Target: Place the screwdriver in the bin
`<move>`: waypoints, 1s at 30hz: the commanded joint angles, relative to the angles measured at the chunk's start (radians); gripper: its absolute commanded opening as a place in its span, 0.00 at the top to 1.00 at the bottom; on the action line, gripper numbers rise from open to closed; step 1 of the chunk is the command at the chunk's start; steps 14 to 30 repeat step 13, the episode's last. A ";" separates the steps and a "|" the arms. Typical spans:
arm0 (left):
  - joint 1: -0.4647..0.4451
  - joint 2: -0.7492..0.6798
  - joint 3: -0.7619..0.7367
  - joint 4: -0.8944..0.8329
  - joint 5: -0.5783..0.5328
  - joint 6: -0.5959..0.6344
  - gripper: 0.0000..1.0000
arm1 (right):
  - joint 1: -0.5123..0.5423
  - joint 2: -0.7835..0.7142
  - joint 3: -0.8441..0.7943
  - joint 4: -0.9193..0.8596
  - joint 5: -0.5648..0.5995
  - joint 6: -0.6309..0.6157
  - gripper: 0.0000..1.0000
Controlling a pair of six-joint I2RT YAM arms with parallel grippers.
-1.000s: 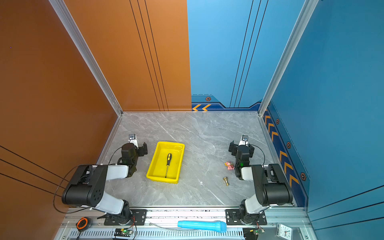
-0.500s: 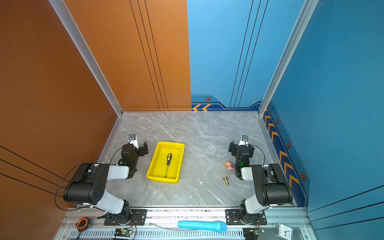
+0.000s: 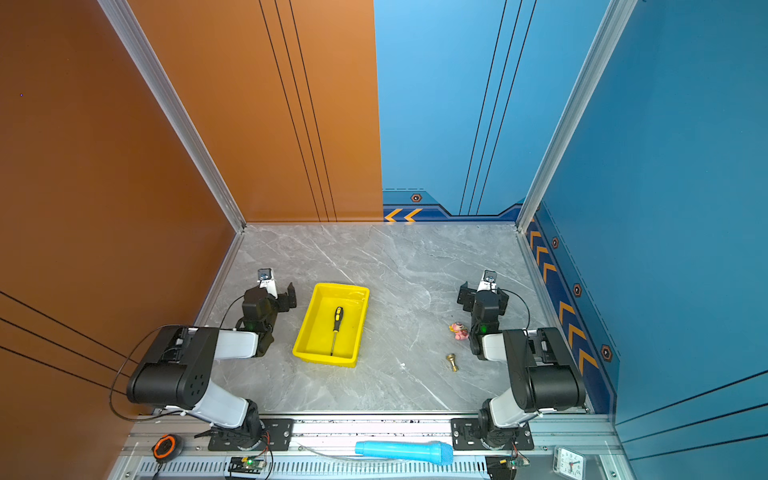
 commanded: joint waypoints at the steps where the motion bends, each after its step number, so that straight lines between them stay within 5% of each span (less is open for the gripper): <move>1: -0.002 0.010 -0.015 0.016 0.019 0.013 0.02 | 0.002 0.013 -0.003 0.018 -0.005 -0.008 0.00; 30: 0.003 0.009 -0.013 0.014 0.034 0.013 0.02 | 0.002 0.013 -0.002 0.016 -0.004 -0.009 0.00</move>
